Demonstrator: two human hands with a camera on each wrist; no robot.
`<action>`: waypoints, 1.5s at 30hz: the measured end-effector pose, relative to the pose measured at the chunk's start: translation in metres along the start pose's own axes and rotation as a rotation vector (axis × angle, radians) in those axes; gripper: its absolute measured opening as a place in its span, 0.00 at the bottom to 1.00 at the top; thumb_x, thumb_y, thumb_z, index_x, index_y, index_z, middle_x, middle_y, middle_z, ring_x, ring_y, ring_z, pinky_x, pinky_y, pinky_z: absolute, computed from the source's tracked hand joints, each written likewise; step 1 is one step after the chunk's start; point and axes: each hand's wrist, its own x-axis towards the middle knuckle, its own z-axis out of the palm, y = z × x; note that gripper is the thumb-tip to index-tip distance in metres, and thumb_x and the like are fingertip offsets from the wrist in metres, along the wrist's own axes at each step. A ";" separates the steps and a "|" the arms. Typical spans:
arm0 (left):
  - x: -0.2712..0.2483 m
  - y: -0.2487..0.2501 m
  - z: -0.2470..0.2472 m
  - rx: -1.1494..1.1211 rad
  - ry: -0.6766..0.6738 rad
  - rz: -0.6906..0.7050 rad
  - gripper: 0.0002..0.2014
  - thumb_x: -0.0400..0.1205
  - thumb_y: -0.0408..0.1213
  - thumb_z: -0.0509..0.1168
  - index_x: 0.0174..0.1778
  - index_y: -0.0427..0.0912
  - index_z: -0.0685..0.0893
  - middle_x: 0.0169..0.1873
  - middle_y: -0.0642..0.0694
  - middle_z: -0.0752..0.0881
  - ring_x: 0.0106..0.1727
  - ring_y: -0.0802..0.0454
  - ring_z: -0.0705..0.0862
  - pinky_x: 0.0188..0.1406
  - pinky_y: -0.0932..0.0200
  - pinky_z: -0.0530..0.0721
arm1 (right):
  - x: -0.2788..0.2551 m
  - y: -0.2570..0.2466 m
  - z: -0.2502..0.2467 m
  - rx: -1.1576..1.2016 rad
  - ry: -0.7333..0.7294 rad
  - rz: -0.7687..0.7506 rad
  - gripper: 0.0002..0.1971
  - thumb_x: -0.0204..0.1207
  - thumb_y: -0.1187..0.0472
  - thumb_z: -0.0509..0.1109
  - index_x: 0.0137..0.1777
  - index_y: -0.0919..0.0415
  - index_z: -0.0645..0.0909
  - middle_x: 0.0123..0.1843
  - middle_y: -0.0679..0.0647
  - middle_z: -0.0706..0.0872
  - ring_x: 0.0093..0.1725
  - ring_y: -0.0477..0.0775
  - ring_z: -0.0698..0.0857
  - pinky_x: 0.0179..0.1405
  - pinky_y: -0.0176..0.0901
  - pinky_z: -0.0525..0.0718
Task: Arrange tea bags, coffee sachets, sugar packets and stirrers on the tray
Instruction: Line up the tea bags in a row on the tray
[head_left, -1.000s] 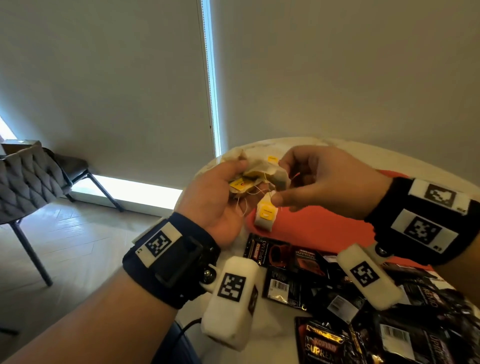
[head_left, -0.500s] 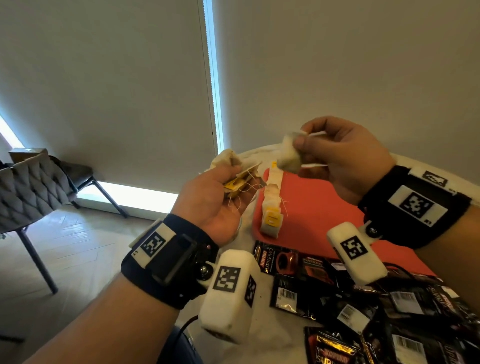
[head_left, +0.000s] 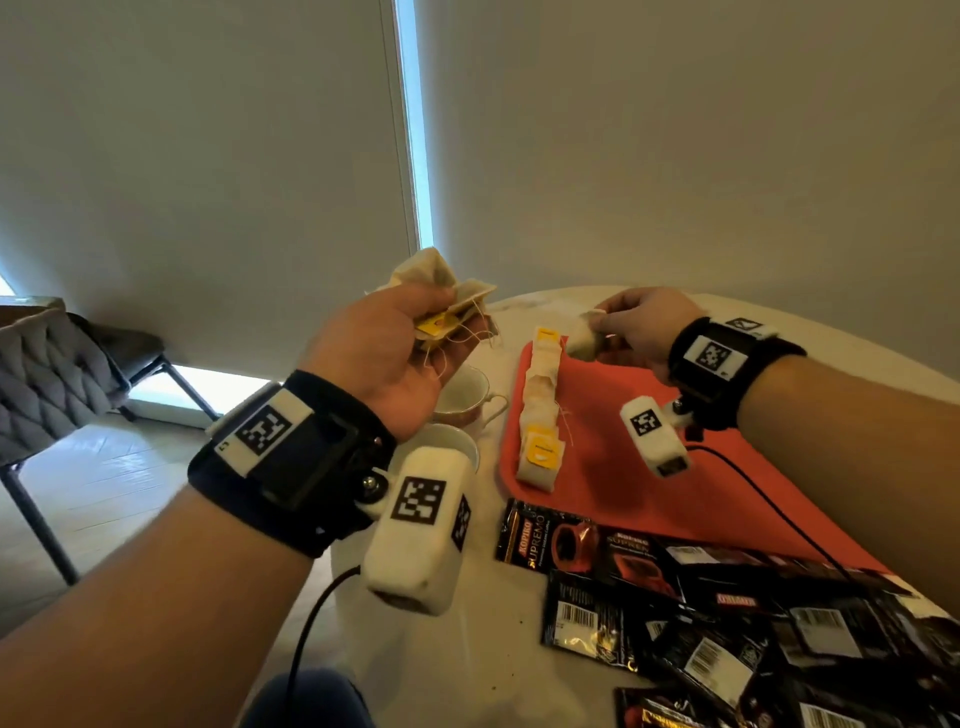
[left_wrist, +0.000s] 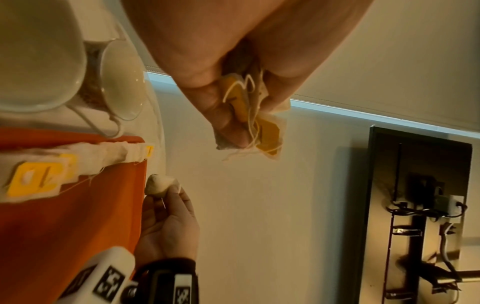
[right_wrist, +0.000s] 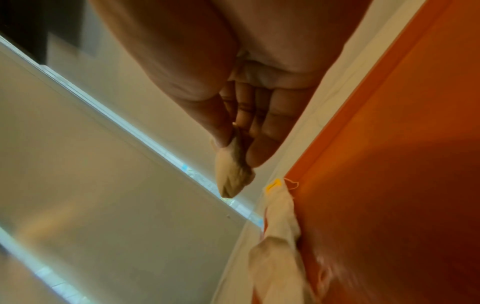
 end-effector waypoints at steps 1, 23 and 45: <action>0.005 0.001 0.000 0.002 -0.003 0.002 0.17 0.87 0.27 0.66 0.73 0.28 0.81 0.45 0.35 0.92 0.41 0.44 0.92 0.33 0.58 0.90 | 0.010 0.000 0.003 0.005 0.001 0.011 0.04 0.81 0.67 0.76 0.48 0.62 0.82 0.43 0.61 0.89 0.34 0.56 0.89 0.32 0.48 0.91; 0.051 0.002 -0.015 0.056 0.017 -0.014 0.17 0.88 0.28 0.66 0.73 0.29 0.81 0.47 0.35 0.90 0.35 0.48 0.92 0.34 0.60 0.90 | 0.116 0.023 0.029 -0.214 -0.023 0.099 0.07 0.75 0.72 0.80 0.47 0.62 0.86 0.41 0.62 0.89 0.37 0.58 0.88 0.30 0.46 0.87; 0.028 -0.007 0.008 -0.018 0.038 -0.024 0.11 0.88 0.27 0.63 0.65 0.30 0.82 0.53 0.30 0.87 0.35 0.41 0.91 0.30 0.57 0.90 | -0.015 -0.043 0.024 -0.209 -0.400 -0.562 0.15 0.77 0.68 0.74 0.59 0.51 0.89 0.53 0.54 0.91 0.43 0.48 0.85 0.41 0.41 0.84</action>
